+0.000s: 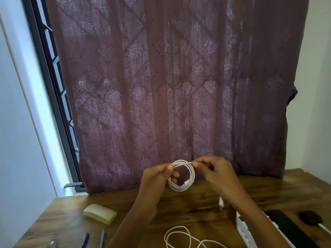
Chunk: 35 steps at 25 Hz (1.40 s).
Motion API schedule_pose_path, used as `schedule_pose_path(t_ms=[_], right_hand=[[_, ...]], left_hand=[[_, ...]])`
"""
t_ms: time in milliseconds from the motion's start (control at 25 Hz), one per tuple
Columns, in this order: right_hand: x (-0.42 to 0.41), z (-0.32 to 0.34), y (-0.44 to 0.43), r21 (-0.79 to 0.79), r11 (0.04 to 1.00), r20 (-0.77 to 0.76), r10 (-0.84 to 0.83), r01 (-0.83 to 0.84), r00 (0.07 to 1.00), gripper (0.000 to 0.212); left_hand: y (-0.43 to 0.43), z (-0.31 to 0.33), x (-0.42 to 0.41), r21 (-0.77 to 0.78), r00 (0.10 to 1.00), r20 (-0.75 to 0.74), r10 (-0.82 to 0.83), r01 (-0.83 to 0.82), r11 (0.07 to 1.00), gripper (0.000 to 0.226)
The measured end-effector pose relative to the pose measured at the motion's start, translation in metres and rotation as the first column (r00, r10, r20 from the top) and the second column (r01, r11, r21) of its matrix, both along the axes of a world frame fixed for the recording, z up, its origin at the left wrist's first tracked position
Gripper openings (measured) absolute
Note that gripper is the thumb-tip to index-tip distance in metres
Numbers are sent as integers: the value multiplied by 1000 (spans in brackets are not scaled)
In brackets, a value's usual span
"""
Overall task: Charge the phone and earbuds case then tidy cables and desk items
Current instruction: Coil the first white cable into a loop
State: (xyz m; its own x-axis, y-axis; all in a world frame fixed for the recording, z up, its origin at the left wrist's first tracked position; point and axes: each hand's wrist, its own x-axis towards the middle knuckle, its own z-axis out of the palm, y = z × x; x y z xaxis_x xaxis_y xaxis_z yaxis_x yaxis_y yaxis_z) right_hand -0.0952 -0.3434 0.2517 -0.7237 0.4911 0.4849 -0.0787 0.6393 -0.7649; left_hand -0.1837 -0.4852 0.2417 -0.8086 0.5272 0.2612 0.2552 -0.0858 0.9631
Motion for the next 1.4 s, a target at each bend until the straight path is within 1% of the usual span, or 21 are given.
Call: schedule_pose_path(t_ms=[40,80,120,160,280,360,400,480,560,600,680,800,880,920,1000,1080,1160,1200,1240,1320,1400], right_hand=[[0,-1,-1,-96,994,-6,58,-58,998,14],[0,-2,-3,-210,971,-14,113,-114,993,16],[-1,-2,-4,-282,949,-19,144,-143,989,17],[-1,-3,-3,-282,947,-16,153,-152,988,17],[-1,-3,-3,-154,971,21,186,-181,982,16],[0,0,-2,-136,966,22,224,-219,974,17],[0,0,-2,-130,962,15,242,-238,970,17],[1,-2,-4,-107,966,-23,235,-236,972,14],[1,-4,-6,-97,980,-102,166,-176,981,10],[1,-5,-6,-118,981,-156,132,-151,979,10],[3,-5,-5,-146,977,-227,116,-152,967,12],[4,-11,-8,-145,981,-249,92,-130,964,22],[0,-19,-12,-192,979,-261,20,-72,965,25],[-3,-23,-15,-243,967,-265,13,-80,964,24],[-6,-29,-24,-367,918,-259,52,-148,965,21],[-7,-30,-31,-486,850,-225,104,-204,969,27],[-5,-26,-35,-600,757,-229,149,-260,962,37],[-4,-25,-36,-614,742,-225,162,-269,961,38],[-4,-24,-38,-593,759,-214,173,-269,961,34],[-4,-24,-38,-534,802,-194,192,-268,962,19],[-4,-25,-36,-509,815,-186,210,-277,960,9]], left_hand=[[-1,0,0,-16,997,50,-55,56,998,24],[-3,0,-1,-51,994,50,-96,99,994,22],[-3,0,-2,-92,992,20,-127,128,987,18],[-3,1,-4,-132,988,-34,-149,143,981,19],[-4,8,-7,-219,954,-227,-197,147,964,32],[-5,15,-6,-267,913,-329,-240,154,951,26],[-6,17,-4,-271,903,-349,-252,160,949,22],[-8,18,-2,-233,915,-337,-222,147,961,20],[-7,16,-1,-167,945,-286,-160,115,979,21],[-6,14,1,-131,959,-249,-138,107,986,23],[-5,10,3,-70,979,-178,-97,86,994,25],[-4,9,7,24,996,-53,-72,73,997,19],[-3,8,8,95,997,49,-64,59,994,18],[-2,8,9,119,995,84,-47,37,992,17],[0,6,11,154,993,121,14,-33,987,17],[1,4,12,183,988,129,82,-105,978,16],[2,1,11,191,984,103,144,-162,968,16],[2,-2,10,190,982,80,172,-184,964,16],[2,-4,10,186,979,56,194,-201,962,16],[2,-6,10,172,977,4,213,-211,962,16],[1,-8,10,129,971,-72,229,-218,967,16]])
